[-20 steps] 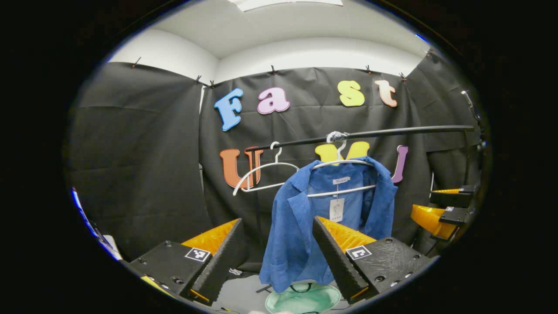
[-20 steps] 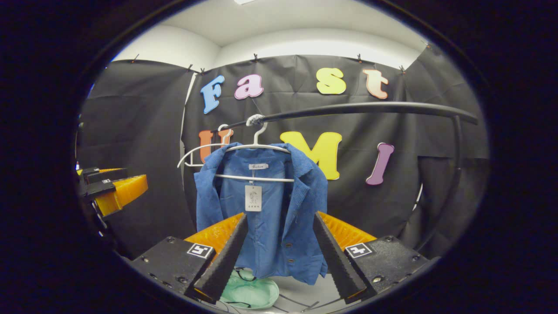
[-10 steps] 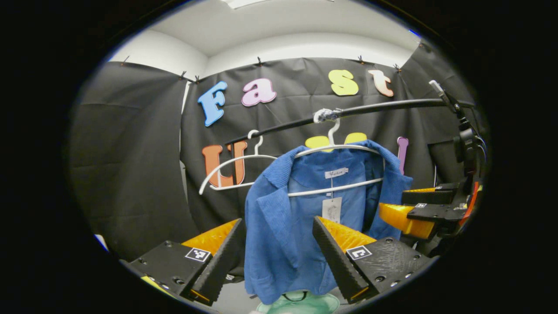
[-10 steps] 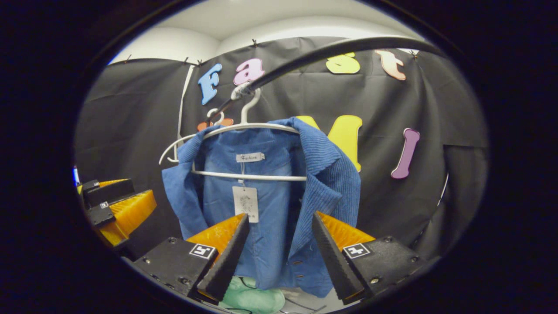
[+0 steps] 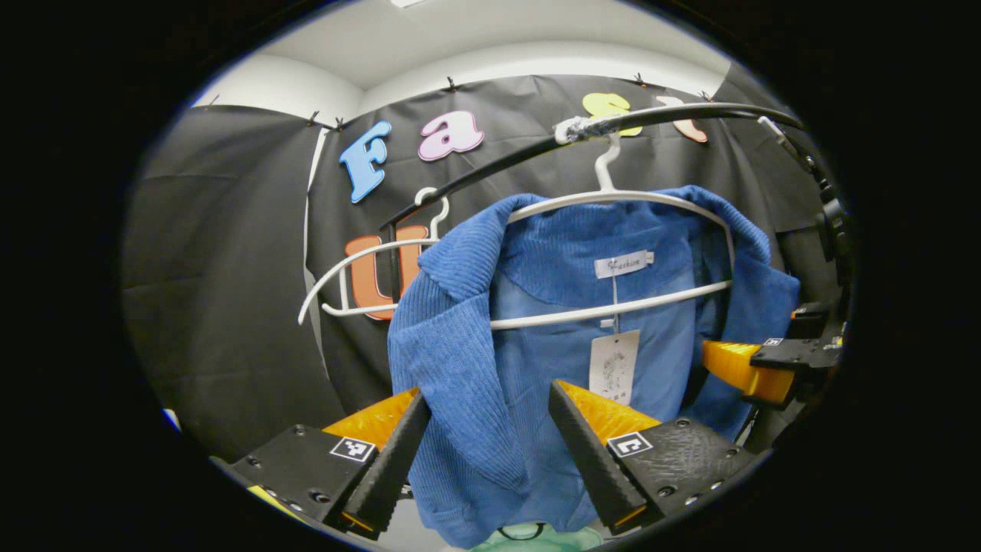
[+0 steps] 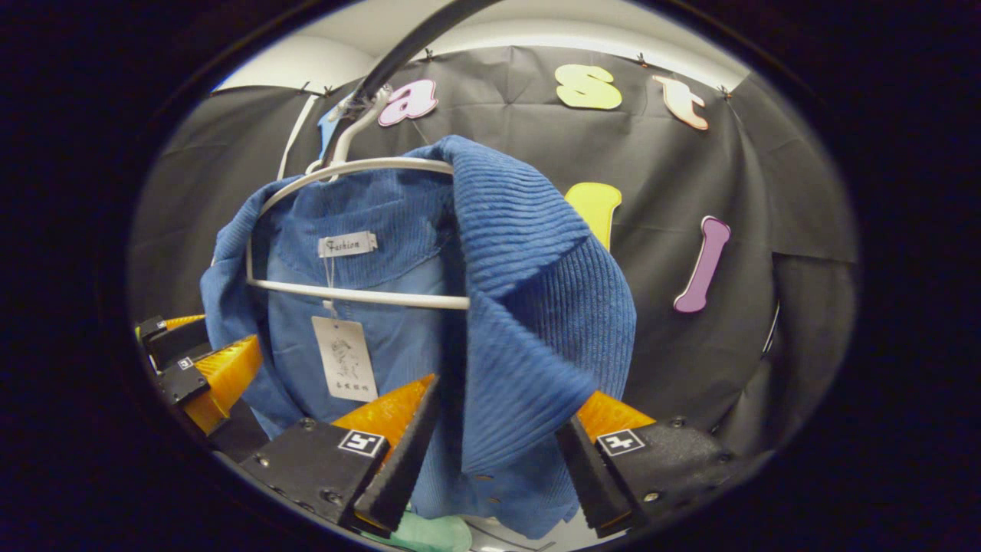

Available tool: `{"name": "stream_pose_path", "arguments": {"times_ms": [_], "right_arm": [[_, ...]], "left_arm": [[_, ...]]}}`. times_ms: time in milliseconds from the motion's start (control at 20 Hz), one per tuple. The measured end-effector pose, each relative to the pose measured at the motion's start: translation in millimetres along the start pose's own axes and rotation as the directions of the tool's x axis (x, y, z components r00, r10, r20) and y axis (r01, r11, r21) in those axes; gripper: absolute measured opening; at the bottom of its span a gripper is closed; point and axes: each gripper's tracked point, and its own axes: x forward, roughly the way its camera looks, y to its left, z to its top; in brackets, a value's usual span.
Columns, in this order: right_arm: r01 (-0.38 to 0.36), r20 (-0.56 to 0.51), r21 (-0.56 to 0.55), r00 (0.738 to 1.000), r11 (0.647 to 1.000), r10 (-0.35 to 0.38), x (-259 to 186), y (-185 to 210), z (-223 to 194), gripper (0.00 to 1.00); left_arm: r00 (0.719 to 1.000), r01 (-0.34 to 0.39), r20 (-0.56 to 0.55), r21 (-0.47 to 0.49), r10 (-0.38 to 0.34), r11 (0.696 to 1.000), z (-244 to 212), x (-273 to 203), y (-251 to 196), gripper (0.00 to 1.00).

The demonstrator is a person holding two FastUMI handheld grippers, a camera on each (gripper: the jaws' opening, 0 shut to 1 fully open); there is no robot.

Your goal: Grasp the clothes on the hanger with both hands and then place them into the laundry hamper below.

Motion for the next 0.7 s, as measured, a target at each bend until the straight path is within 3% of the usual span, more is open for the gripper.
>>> {"name": "stream_pose_path", "arguments": {"times_ms": [150,200,300,350,450,500,550,700], "right_arm": [[0.013,0.008,-0.011,1.0,1.0,-0.012,8.2,-3.4,1.2,0.76],[0.008,0.008,0.0,1.0,1.0,-0.008,7.9,-4.0,1.2,0.74],[0.004,0.014,0.032,1.0,0.999,-0.004,10.8,-9.5,2.4,0.66],[0.009,0.019,0.046,1.0,0.999,-0.01,12.0,-14.0,4.1,0.52],[-0.006,0.016,0.078,1.0,0.997,0.005,13.5,-15.7,0.1,0.36],[-0.033,0.011,0.102,0.999,0.994,0.032,12.9,-13.1,-0.7,0.25],[-0.066,0.008,0.114,0.998,0.991,0.065,12.9,-9.8,-1.3,0.15],[-0.133,0.012,0.108,0.991,0.985,0.132,12.1,-5.7,-0.4,0.08]], "left_arm": [[0.999,-0.029,-0.016,-0.01,0.029,1.0,-4.1,12.9,6.8,0.84],[0.999,-0.033,-0.026,-0.01,0.033,0.999,-6.9,15.1,7.7,0.85],[0.998,-0.048,-0.04,-0.003,0.048,0.999,-11.5,17.2,12.4,0.68],[0.998,-0.049,-0.041,-0.001,0.048,0.999,-12.8,18.5,15.7,0.56],[0.997,-0.053,-0.049,0.002,0.053,0.999,-15.2,19.3,20.5,0.32],[0.995,-0.086,-0.046,0.009,0.086,0.996,-15.7,15.8,27.9,0.31],[0.995,-0.084,-0.054,0.01,0.085,0.996,-16.9,19.2,32.4,0.1],[0.997,-0.04,-0.069,-0.005,0.039,0.999,-20.3,23.8,29.5,0.13]]}}
